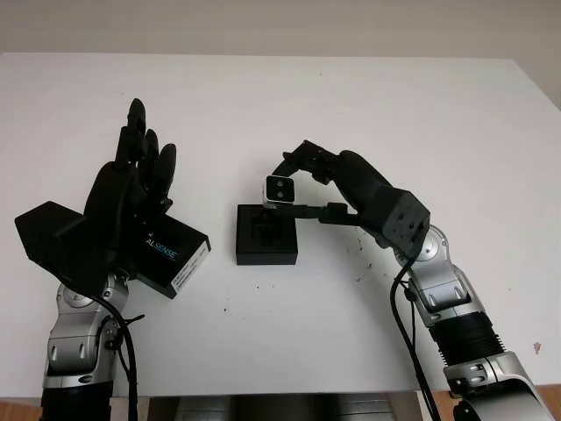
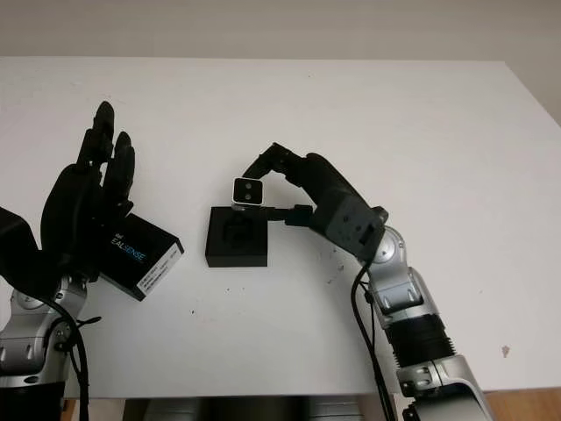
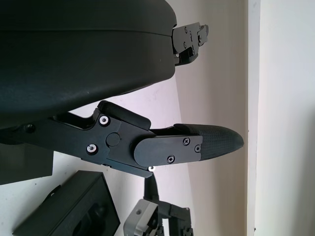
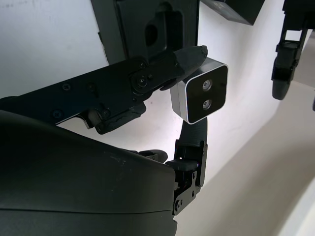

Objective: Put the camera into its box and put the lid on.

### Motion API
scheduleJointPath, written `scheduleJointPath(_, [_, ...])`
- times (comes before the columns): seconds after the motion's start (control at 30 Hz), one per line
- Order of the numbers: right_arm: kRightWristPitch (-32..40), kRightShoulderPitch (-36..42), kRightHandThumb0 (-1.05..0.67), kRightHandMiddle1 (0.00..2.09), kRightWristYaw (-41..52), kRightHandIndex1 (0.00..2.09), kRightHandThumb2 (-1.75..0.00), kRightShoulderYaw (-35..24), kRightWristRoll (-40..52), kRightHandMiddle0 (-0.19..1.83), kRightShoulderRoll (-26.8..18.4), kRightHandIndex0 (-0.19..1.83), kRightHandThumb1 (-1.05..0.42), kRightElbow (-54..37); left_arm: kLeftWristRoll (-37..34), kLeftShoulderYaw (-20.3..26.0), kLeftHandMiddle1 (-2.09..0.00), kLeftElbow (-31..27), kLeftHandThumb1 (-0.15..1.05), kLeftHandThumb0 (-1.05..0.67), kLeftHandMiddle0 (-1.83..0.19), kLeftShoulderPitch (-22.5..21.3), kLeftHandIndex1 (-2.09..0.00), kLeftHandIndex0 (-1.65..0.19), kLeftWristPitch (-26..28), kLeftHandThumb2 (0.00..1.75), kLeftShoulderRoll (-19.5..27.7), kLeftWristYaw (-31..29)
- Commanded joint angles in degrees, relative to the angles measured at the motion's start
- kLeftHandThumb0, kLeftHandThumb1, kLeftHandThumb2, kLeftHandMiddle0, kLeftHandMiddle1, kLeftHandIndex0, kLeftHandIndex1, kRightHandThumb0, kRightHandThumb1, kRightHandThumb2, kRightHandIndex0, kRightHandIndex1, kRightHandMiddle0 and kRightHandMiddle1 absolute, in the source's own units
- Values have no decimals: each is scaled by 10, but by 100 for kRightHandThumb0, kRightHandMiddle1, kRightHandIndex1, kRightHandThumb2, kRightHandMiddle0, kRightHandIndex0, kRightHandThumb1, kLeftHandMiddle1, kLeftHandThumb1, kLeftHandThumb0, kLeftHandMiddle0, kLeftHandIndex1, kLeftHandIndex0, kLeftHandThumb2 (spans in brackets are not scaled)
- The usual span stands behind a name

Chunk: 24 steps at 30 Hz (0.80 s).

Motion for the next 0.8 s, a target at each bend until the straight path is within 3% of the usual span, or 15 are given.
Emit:
scheduleJointPath(0.0, [5,-4,-53,161,1,5,-5,3,1,40,7,33,-98,-2,5,-3,0,-10,105,-74,19,6,0,19,-2,48,5,-1])
scheduleJointPath(0.77, [13,34,-48,162,11,5,-5,17,-17,39,-3,32,-99,-46,2,-3,0,-5,105,-74,19,2,0,19,-4,48,1,-4])
